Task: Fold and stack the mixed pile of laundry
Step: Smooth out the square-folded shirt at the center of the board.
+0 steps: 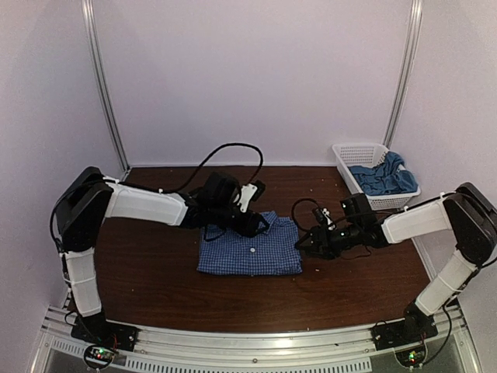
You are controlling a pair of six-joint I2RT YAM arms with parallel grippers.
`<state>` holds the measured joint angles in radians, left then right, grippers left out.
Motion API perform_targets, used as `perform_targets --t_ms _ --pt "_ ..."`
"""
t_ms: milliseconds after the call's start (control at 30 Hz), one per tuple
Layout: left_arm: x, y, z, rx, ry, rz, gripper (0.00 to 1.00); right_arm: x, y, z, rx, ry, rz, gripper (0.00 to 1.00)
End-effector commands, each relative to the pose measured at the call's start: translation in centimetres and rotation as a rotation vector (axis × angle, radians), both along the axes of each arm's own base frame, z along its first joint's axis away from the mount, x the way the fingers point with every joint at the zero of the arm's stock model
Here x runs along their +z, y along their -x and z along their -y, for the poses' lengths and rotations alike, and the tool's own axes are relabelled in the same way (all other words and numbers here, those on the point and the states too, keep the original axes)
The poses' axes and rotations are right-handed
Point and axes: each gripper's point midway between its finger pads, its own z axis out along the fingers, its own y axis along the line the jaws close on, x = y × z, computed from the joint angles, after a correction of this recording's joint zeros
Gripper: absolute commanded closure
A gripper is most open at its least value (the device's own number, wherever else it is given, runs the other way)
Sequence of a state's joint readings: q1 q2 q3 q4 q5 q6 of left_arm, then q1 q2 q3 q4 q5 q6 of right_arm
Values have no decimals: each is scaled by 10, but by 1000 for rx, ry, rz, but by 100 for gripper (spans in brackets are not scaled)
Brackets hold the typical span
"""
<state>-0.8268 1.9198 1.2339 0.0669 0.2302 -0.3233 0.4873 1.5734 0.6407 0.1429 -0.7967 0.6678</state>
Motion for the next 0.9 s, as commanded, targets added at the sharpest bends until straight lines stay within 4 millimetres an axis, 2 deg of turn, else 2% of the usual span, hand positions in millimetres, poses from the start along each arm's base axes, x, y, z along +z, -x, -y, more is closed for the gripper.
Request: perform_targets --t_ms 0,200,300,533,633,767,867 --pt "-19 -2 23 -49 14 -24 47 15 -10 -16 24 -88 48 37" --pt "-49 -4 33 -53 -3 -67 49 3 -12 -22 32 -99 12 38" --pt "-63 -7 32 -36 -25 -82 49 8 -11 -29 44 -145 0 40" --pt "-96 -13 21 41 -91 -122 49 8 12 -40 83 -186 -60 52" --pt "-104 -14 15 69 -105 -137 49 -5 22 -38 81 -149 -93 58" --pt "-109 -15 8 102 -106 -158 49 -39 40 -27 71 -80 -176 70" --pt "-111 -18 1 127 -104 -171 49 -56 57 -22 78 -58 -223 79"
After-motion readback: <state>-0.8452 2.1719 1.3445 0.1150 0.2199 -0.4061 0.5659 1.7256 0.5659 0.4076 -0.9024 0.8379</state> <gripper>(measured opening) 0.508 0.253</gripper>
